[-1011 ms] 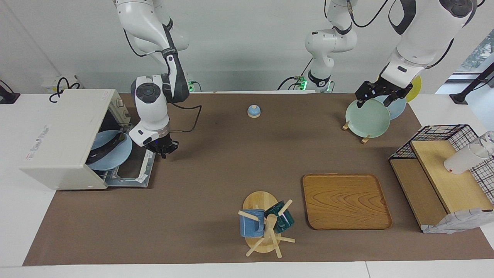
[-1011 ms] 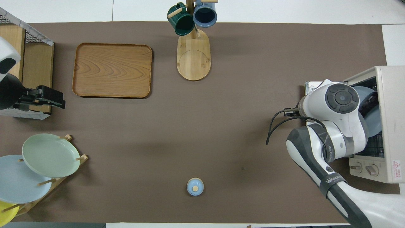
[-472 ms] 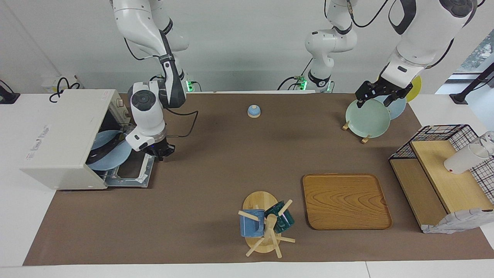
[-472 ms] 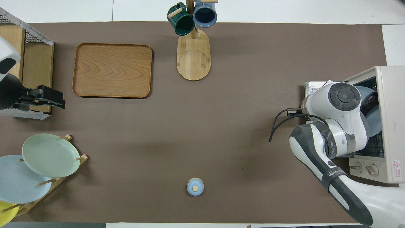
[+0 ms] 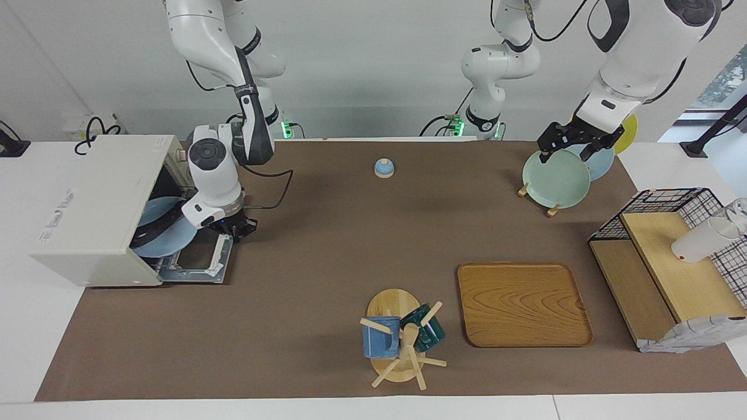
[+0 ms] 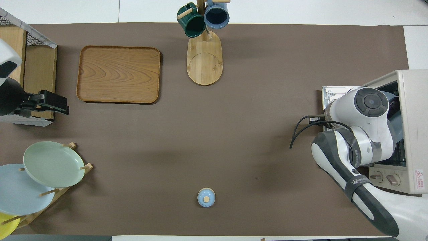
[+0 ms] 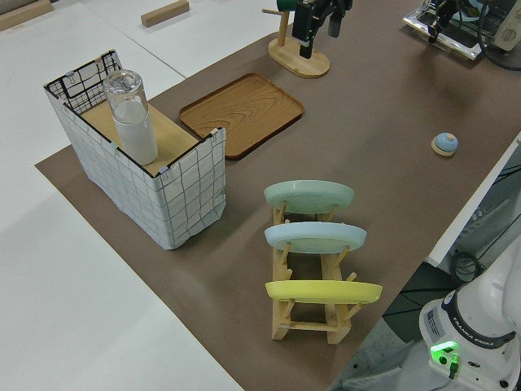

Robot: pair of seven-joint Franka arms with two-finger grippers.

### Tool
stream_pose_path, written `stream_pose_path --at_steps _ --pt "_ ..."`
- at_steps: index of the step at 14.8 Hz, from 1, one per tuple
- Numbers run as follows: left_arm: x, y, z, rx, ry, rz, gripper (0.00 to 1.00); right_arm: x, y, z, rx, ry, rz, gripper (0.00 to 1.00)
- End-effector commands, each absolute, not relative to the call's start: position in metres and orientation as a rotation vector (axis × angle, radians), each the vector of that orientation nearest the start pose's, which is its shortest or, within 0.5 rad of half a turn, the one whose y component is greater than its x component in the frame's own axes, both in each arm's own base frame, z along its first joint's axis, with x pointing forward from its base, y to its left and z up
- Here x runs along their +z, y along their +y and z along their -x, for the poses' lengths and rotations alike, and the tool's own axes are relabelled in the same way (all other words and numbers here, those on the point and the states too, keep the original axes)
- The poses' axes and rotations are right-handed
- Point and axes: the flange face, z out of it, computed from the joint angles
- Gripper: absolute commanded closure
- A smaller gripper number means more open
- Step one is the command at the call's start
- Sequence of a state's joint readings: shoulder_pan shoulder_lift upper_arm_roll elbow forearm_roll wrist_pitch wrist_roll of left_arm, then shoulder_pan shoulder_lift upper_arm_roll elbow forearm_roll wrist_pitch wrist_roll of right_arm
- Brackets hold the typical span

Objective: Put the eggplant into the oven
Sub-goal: 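Push the oven door shut with the right gripper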

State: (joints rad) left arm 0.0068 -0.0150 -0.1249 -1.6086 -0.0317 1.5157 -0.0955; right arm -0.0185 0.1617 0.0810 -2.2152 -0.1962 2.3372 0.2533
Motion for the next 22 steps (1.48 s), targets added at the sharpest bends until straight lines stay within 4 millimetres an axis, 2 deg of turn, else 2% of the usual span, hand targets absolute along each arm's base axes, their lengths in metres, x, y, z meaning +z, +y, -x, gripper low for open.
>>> stream_pose_path --at_steps 1,3,6,10,13,17,19,22 --pt "0.616 -0.065 -0.534 0.122 0.044 3.144 0.0 0.302 0.031 -0.537 0.039 0.045 3.272 1.0" --pt "0.616 -0.065 -0.534 0.122 0.044 3.144 0.0 0.312 0.032 -0.543 0.087 -0.02 3.296 1.0" --pt "0.616 -0.065 -0.534 0.122 0.044 3.144 0.0 0.352 0.027 -0.564 0.151 -0.083 3.343 1.0" --pt "0.616 -0.065 -0.534 0.122 0.044 3.144 0.0 0.385 0.009 -0.565 0.182 -0.19 3.344 1.0" --pt "0.616 -0.065 -0.534 0.122 0.044 3.144 0.0 0.401 -0.028 -0.56 0.211 -0.21 3.338 1.0" --pt "0.616 -0.065 -0.534 0.122 0.044 3.144 0.0 0.424 -0.056 -0.555 0.257 -0.212 3.336 1.0" --pt "0.616 -0.065 -0.534 0.122 0.044 3.144 0.0 0.425 -0.062 -0.553 0.29 -0.222 3.327 1.0" --pt "0.615 -0.065 -0.534 0.125 0.044 3.142 0.0 0.424 -0.085 -0.546 0.343 -0.201 3.309 1.0"
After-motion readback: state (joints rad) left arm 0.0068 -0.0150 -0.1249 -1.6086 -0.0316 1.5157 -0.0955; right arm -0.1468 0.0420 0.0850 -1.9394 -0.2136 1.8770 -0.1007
